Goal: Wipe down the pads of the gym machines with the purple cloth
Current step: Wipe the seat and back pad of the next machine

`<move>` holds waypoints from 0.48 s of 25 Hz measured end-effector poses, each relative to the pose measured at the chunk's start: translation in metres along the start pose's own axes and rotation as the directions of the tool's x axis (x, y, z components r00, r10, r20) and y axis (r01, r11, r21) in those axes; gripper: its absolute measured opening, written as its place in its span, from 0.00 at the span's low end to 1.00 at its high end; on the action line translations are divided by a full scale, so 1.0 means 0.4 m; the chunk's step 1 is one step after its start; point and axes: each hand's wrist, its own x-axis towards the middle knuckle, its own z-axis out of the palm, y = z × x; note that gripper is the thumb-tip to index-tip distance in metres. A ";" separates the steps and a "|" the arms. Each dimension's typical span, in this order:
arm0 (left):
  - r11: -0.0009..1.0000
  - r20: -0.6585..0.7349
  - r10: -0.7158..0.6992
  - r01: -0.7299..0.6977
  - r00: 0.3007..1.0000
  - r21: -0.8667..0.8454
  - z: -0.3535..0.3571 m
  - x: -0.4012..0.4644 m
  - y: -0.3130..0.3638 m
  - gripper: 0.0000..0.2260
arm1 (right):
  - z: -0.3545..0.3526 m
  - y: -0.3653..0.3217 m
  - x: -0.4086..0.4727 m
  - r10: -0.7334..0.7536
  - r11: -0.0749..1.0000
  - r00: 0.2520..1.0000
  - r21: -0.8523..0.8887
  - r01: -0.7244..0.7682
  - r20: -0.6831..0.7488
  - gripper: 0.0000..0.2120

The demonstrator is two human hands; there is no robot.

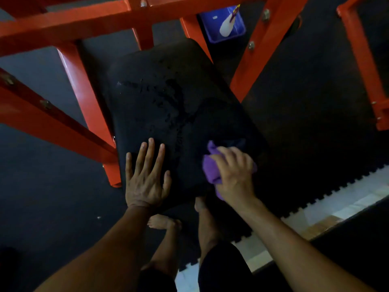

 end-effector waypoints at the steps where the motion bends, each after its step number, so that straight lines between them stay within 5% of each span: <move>1: 1.000 -0.011 0.011 -0.011 1.000 -0.005 0.000 0.000 -0.001 0.32 | 0.004 -0.048 0.055 -0.085 0.996 0.996 -0.006 0.085 0.026 0.37; 4: 1.000 -0.037 0.025 -0.024 0.999 0.009 -0.009 0.001 0.003 0.32 | -0.014 -0.108 0.297 -0.148 0.983 0.989 -0.109 0.147 0.000 0.31; 6: 1.000 -0.037 0.023 -0.023 0.999 0.007 -0.014 -0.003 0.002 0.32 | -0.046 -0.027 0.381 -0.037 0.990 0.999 -0.136 0.035 -0.011 0.32; 9: 0.999 -0.031 0.028 -0.028 0.999 -0.024 -0.013 0.001 -0.003 0.32 | -0.064 0.130 0.270 0.173 0.982 0.982 -0.061 -0.178 -0.076 0.32; 12: 0.999 -0.046 0.011 -0.012 0.999 -0.029 -0.008 -0.002 -0.001 0.32 | -0.051 0.115 0.075 0.123 0.992 0.988 0.007 -0.123 -0.096 0.29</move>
